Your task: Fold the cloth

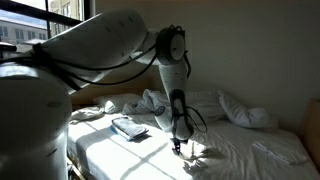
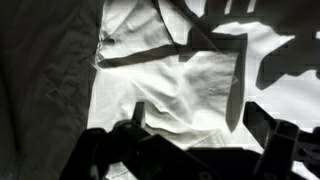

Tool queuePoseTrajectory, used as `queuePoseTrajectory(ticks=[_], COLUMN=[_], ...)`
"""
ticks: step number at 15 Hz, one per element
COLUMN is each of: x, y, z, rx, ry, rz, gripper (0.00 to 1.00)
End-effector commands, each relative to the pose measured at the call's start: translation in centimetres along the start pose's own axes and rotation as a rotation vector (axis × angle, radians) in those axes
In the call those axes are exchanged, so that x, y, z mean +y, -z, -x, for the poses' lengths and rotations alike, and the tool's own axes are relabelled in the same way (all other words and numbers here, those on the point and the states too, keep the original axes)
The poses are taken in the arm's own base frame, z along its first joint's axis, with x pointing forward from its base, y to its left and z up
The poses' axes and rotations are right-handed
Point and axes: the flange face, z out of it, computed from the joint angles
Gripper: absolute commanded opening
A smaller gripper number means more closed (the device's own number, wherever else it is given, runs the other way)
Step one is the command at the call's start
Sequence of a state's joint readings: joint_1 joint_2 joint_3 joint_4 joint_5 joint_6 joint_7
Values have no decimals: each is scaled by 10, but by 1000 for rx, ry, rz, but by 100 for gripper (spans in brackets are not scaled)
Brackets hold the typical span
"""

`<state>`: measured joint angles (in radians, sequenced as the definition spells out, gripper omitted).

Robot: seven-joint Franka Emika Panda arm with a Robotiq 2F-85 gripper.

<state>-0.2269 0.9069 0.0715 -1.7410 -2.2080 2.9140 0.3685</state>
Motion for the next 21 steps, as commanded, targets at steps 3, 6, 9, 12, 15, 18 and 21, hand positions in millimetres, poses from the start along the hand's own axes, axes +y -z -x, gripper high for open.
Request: queuePoseTrajectory(ticks=[3, 6, 9, 12, 15, 18, 21], x=[4, -1, -4, -3, 1, 4, 4], y=[-11, -18, -24, -27, -27, -26, -25], z=[8, 7, 8, 9, 9, 9, 14], rx=[1, 20, 22, 15, 8, 9, 14], ry=[-19, -19, -21, -23, -14, -8, -4], rz=[5, -15, -20, -13, 0, 6, 7], gripper=[100, 100, 100, 67, 46, 27, 10])
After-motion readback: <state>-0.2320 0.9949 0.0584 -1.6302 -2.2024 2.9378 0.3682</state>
